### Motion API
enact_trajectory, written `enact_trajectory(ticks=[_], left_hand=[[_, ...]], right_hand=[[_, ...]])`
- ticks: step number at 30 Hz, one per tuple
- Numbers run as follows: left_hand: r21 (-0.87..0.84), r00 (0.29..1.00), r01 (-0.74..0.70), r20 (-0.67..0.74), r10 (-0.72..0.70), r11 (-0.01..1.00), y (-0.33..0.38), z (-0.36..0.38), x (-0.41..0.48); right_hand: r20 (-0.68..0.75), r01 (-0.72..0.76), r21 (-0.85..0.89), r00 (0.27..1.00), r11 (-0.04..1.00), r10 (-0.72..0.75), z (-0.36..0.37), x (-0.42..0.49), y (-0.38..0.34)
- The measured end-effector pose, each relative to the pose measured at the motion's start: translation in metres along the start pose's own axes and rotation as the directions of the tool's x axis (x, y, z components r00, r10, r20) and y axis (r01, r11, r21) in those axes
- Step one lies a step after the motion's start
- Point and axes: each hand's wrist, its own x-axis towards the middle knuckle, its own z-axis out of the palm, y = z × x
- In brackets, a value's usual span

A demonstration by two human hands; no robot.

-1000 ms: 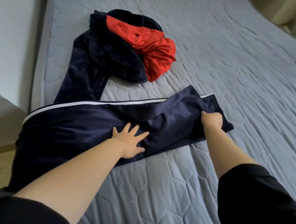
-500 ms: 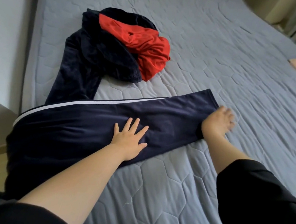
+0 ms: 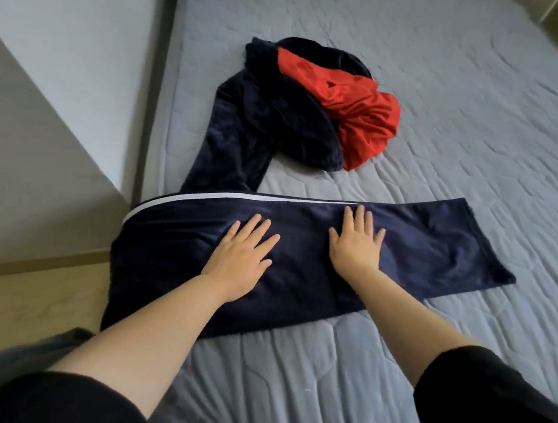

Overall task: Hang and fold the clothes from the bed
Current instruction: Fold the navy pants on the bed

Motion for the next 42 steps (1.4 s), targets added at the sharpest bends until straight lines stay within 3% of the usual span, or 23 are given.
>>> enact_trajectory(ticks=[3, 5, 7, 9, 14, 19, 24, 27, 30, 32, 33, 35, 38, 42], left_hand=[[-0.117, 0.986, 0.047, -0.154, -0.065, 0.992, -0.029, 0.000, -0.022], [-0.308, 0.939, 0.209, -0.201, -0.278, 0.928, -0.053, -0.005, -0.029], [-0.501, 0.861, 0.348, -0.165, -0.482, 0.793, -0.076, -0.009, -0.033], [-0.563, 0.815, 0.422, -0.108, -0.569, 0.711, -0.094, -0.009, -0.037], [-0.558, 0.765, 0.508, -0.058, -0.641, 0.656, -0.136, -0.009, -0.037], [-0.563, 0.797, 0.461, -0.077, -0.599, 0.686, -0.154, -0.022, -0.021], [-0.649, 0.701, 0.401, -0.238, -0.673, 0.647, -0.146, -0.037, -0.002], [-0.736, 0.663, 0.312, -0.285, -0.692, 0.601, -0.140, -0.043, 0.008], [-0.806, 0.727, 0.210, -0.249, -0.640, 0.553, -0.136, -0.035, 0.008], [-0.830, 0.763, 0.191, -0.210, -0.611, 0.524, -0.132, -0.024, -0.001], [-0.841, 0.732, 0.192, -0.221, -0.645, 0.506, -0.131, -0.019, -0.007], [-0.871, 0.593, 0.214, -0.244, -0.767, 0.443, -0.133, -0.012, -0.020], [-0.912, 0.441, 0.332, -0.075, -0.895, 0.240, -0.145, 0.003, -0.036], [-0.852, 0.438, 0.523, 0.231, -0.868, 0.037, -0.157, 0.038, -0.073]], right_hand=[[-0.040, 0.272, 0.023, 0.962, 0.962, -0.271, 0.010, -0.011, -0.065], [-0.106, 0.387, 0.064, 0.919, 0.920, -0.379, 0.010, -0.011, -0.101], [-0.147, 0.455, 0.073, 0.885, 0.887, -0.442, 0.011, -0.006, -0.129], [-0.144, 0.456, 0.093, 0.886, 0.885, -0.442, 0.013, 0.000, -0.152], [-0.091, 0.361, 0.084, 0.931, 0.929, -0.354, 0.017, 0.017, -0.178], [-0.068, 0.345, 0.089, 0.938, 0.934, -0.340, 0.009, 0.025, -0.185], [-0.042, 0.493, 0.029, 0.870, 0.869, -0.492, 0.006, 0.022, -0.192], [-0.124, 0.406, 0.034, 0.908, 0.913, -0.399, 0.003, 0.023, -0.197], [-0.235, 0.264, 0.014, 0.939, 0.965, -0.253, 0.000, 0.022, -0.202], [-0.224, 0.259, -0.043, 0.939, 0.965, -0.262, 0.006, 0.013, -0.209], [-0.236, 0.291, -0.041, 0.927, 0.956, -0.293, 0.010, 0.005, -0.215], [-0.283, 0.381, -0.009, 0.886, 0.925, -0.368, 0.019, -0.013, -0.232], [-0.249, 0.505, 0.018, 0.838, 0.863, -0.485, 0.039, -0.039, -0.256], [-0.039, 0.564, -0.090, 0.822, 0.821, -0.569, 0.076, -0.056, -0.248]])
